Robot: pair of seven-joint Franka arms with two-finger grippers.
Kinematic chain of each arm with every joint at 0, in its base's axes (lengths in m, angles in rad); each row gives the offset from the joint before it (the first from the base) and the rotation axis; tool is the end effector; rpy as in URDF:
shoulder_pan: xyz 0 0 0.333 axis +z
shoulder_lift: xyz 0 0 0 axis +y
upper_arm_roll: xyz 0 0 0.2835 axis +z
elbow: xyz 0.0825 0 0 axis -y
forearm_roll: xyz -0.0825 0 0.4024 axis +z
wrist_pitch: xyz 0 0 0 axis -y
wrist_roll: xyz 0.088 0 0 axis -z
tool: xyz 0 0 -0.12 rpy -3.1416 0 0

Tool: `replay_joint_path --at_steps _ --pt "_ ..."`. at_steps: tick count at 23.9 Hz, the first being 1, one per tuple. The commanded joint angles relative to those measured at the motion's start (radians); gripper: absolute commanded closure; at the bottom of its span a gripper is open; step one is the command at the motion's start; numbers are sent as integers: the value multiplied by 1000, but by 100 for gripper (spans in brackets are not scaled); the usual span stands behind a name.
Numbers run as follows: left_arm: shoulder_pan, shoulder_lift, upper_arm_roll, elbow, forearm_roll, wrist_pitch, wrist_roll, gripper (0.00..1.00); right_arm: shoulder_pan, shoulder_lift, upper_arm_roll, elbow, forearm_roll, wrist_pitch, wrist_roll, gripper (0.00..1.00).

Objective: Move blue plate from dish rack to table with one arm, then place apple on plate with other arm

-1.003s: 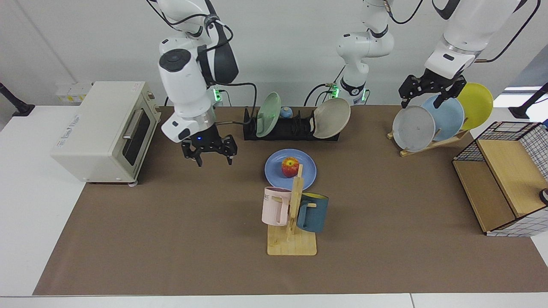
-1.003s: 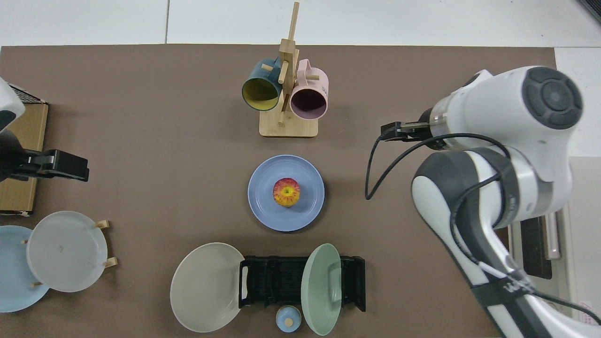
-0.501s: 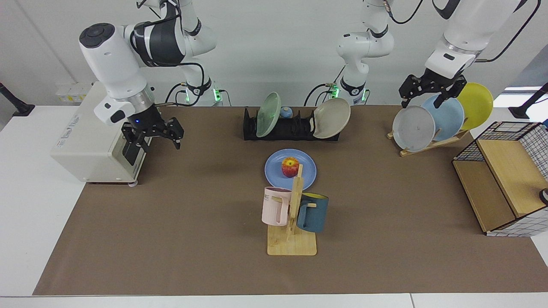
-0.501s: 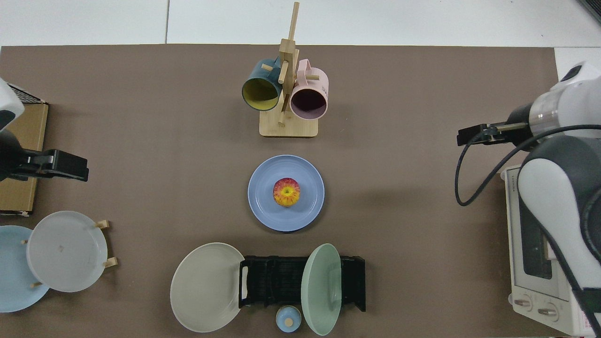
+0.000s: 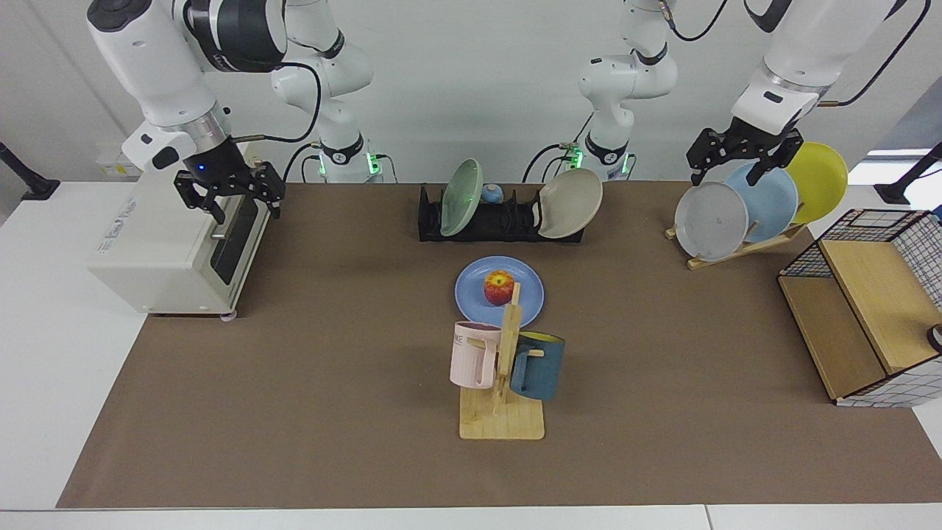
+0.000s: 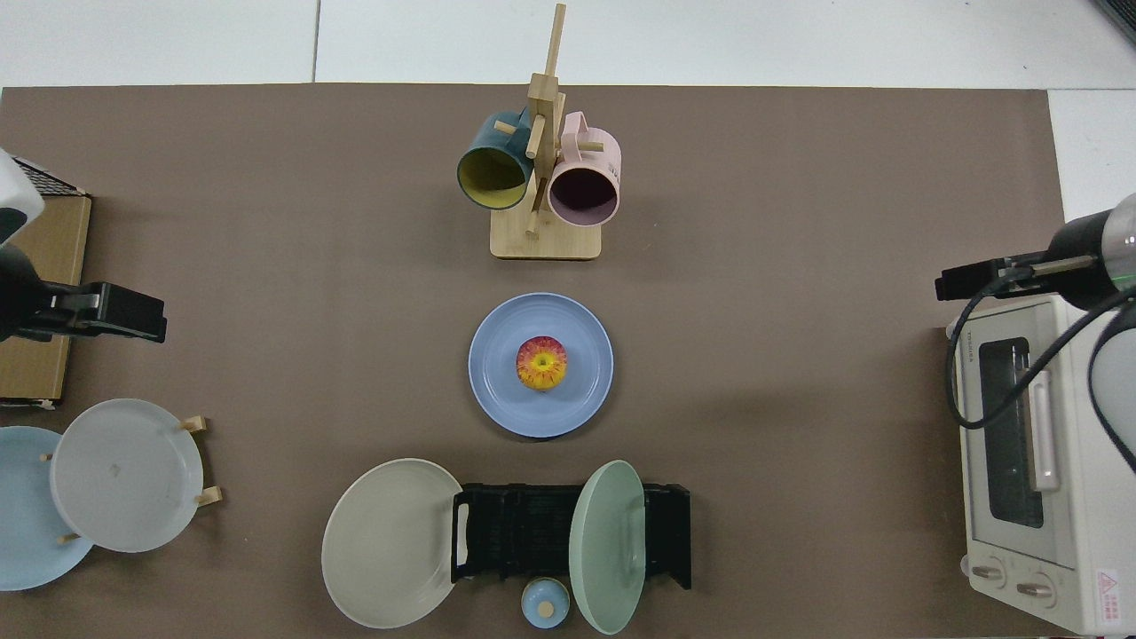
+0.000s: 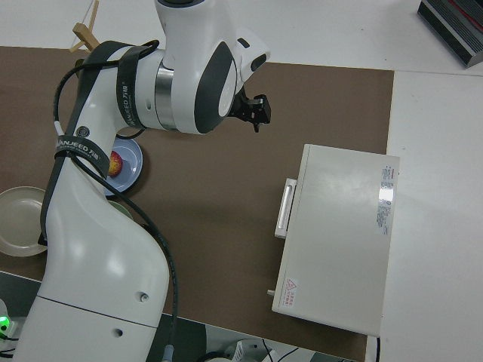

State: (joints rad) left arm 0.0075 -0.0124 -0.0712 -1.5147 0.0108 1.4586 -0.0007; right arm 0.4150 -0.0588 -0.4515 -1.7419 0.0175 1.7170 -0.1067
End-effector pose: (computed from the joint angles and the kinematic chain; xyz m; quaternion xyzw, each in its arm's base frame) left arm 0.5564 -0.0343 0.6036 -0.9993 0.0310 0.0217 0.0065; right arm 0.5676 -0.0237 0.5375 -0.9991 -0.0341 -0.0155 0.0204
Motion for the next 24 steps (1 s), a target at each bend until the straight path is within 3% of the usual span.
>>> replay_joint_path --at_steps 1,17,22,24 --pt "-1 -1 2 13 14 -9 -2 0 -18 -16 22 -15 -36 -4 -21 0" --pt "0 -3 1 13 14 -9 -1 0 36 -12 40 -15 -44 30 30 0" --pt "0 -1 2 11 14 -9 -2 0 1 -18 40 -16 -25 30 28 0" --pt "0 -1 2 11 14 -11 -2 0 -48 -16 69 -16 -27 32 21 0"
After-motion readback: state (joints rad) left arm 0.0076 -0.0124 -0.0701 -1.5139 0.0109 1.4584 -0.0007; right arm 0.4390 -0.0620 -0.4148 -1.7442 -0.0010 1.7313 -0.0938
